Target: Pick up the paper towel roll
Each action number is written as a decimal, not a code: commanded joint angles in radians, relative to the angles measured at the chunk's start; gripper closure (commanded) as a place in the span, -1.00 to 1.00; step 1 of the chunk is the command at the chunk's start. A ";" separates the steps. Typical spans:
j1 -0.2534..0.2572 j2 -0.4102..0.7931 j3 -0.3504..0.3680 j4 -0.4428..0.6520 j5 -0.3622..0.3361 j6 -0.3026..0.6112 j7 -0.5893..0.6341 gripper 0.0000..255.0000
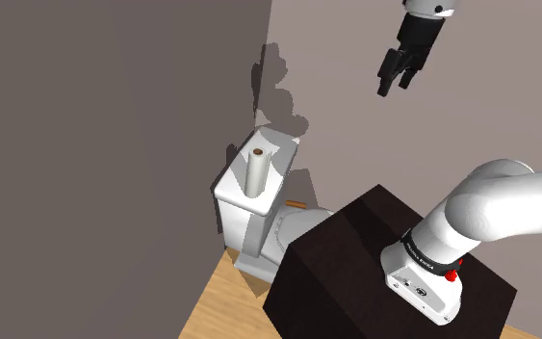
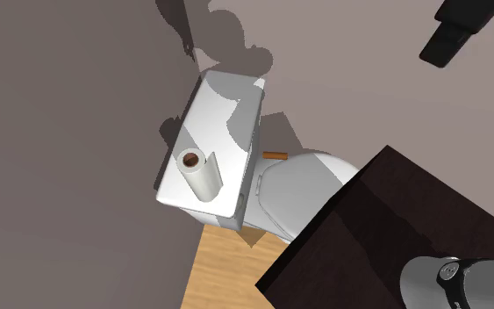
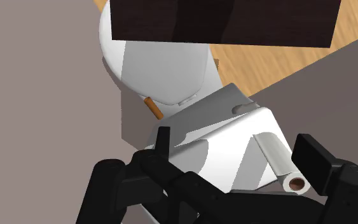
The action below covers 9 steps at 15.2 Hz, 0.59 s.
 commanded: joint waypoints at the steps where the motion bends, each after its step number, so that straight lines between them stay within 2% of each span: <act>1: 0.000 0.000 0.000 0.000 0.000 0.000 0.000 -1.00; 9: 0.038 0.190 0.071 -0.051 0.051 0.248 0.083 -1.00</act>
